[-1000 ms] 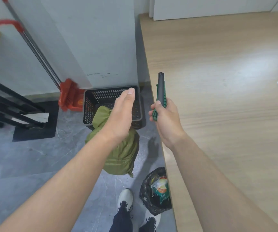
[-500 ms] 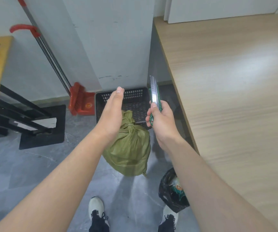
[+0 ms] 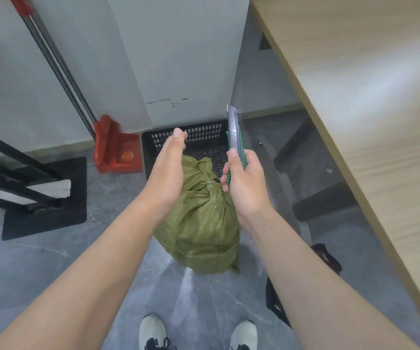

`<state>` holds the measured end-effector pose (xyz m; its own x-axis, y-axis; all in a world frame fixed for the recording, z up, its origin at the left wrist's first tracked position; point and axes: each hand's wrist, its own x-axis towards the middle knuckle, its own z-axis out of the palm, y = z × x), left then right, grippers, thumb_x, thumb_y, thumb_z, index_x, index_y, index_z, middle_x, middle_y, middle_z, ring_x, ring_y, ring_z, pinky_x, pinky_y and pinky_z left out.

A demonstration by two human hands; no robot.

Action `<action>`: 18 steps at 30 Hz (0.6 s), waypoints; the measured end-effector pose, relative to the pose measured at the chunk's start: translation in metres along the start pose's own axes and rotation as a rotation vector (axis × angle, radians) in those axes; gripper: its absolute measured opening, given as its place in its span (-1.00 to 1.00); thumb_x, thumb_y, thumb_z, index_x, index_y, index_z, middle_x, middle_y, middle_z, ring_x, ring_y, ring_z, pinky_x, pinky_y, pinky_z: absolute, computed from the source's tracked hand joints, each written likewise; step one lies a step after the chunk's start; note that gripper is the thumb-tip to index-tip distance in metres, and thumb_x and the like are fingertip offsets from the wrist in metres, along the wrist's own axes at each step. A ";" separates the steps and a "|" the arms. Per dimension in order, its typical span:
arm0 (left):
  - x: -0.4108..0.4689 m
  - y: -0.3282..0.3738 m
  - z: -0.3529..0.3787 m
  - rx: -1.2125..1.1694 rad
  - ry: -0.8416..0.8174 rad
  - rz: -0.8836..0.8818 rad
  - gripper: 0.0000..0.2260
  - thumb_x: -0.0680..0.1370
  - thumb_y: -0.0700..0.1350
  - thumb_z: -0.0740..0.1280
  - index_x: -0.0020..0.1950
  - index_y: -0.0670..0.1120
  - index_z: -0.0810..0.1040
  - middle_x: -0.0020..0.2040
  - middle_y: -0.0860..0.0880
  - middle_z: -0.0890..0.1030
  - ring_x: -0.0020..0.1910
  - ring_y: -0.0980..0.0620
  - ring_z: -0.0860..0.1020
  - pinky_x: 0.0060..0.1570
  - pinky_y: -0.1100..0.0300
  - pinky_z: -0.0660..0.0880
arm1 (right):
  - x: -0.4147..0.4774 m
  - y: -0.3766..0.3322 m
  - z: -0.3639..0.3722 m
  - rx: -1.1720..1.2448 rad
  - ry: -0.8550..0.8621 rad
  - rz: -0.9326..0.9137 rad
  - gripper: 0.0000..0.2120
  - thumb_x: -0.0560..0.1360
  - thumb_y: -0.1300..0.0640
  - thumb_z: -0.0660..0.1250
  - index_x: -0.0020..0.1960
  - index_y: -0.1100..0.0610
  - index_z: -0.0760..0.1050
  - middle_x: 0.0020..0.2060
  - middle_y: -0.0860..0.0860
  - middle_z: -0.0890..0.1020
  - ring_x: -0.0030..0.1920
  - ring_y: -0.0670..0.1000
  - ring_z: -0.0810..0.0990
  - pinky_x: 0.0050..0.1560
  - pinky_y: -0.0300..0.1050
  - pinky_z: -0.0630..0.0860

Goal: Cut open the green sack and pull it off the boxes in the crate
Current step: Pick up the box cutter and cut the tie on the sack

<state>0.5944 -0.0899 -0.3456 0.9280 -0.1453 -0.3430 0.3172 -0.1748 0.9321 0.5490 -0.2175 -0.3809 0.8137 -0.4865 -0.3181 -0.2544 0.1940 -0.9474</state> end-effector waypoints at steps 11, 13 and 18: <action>0.076 -0.218 0.024 -0.007 0.039 0.094 -0.53 0.71 0.25 -0.05 0.41 0.11 0.50 0.37 0.05 0.52 0.41 0.10 0.42 0.54 -0.11 0.27 | 0.078 0.213 -0.014 -0.018 0.077 -0.116 -0.77 0.69 -0.10 0.22 0.03 0.05 0.48 -0.30 0.00 0.49 -0.35 -0.08 0.45 -0.35 -0.16 0.42; 0.088 -0.248 0.031 0.022 0.035 0.138 -0.55 0.70 0.27 -0.05 0.30 0.15 0.54 0.30 0.06 0.56 0.35 0.12 0.46 0.51 -0.11 0.31 | 0.088 0.242 -0.020 -0.029 0.079 -0.141 -0.76 0.69 -0.12 0.22 0.04 0.04 0.49 -0.29 -0.01 0.50 -0.34 -0.06 0.45 -0.33 -0.13 0.41; 0.122 -0.301 0.051 0.258 -0.009 0.272 -0.69 0.73 0.04 0.14 0.28 0.00 0.63 0.16 0.08 0.64 0.18 0.10 0.58 0.27 0.11 0.48 | 0.113 0.292 -0.031 0.029 0.098 -0.203 -0.70 0.70 -0.13 0.19 0.07 0.10 0.50 -0.29 0.00 0.52 -0.34 -0.03 0.47 -0.37 -0.16 0.43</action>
<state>0.6026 -0.1050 -0.6739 0.9695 -0.2283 -0.0892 -0.0012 -0.3685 0.9296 0.5507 -0.2424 -0.6945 0.7917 -0.5981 -0.1246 -0.0744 0.1080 -0.9914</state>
